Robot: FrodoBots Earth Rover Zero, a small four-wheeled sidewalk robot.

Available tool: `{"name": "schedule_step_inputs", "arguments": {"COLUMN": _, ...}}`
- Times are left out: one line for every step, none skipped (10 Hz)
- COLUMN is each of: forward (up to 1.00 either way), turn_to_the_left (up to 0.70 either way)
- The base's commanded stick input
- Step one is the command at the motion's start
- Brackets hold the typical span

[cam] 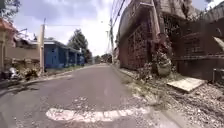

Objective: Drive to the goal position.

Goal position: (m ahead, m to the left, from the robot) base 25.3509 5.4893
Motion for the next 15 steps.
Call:
{"name": "schedule_step_inputs", "arguments": {"forward": 0.7, "turn_to_the_left": 0.0}}
{"name": "schedule_step_inputs", "arguments": {"forward": 0.7, "turn_to_the_left": 0.0}}
{"name": "schedule_step_inputs", "arguments": {"forward": 0.7, "turn_to_the_left": 0.0}}
{"name": "schedule_step_inputs", "arguments": {"forward": 0.7, "turn_to_the_left": 0.0}}
{"name": "schedule_step_inputs", "arguments": {"forward": 0.7, "turn_to_the_left": 0.0}}
{"name": "schedule_step_inputs", "arguments": {"forward": 0.7, "turn_to_the_left": 0.0}}
{"name": "schedule_step_inputs", "arguments": {"forward": 0.7, "turn_to_the_left": 0.0}}
{"name": "schedule_step_inputs", "arguments": {"forward": 0.7, "turn_to_the_left": 0.0}}
{"name": "schedule_step_inputs", "arguments": {"forward": 0.7, "turn_to_the_left": 0.0}}
{"name": "schedule_step_inputs", "arguments": {"forward": 0.7, "turn_to_the_left": 0.0}}
{"name": "schedule_step_inputs", "arguments": {"forward": 0.7, "turn_to_the_left": 0.0}}
{"name": "schedule_step_inputs", "arguments": {"forward": 0.7, "turn_to_the_left": 0.0}}
{"name": "schedule_step_inputs", "arguments": {"forward": 0.7, "turn_to_the_left": 0.13}}
{"name": "schedule_step_inputs", "arguments": {"forward": 0.7, "turn_to_the_left": 0.35}}
{"name": "schedule_step_inputs", "arguments": {"forward": 0.7, "turn_to_the_left": 0.35}}
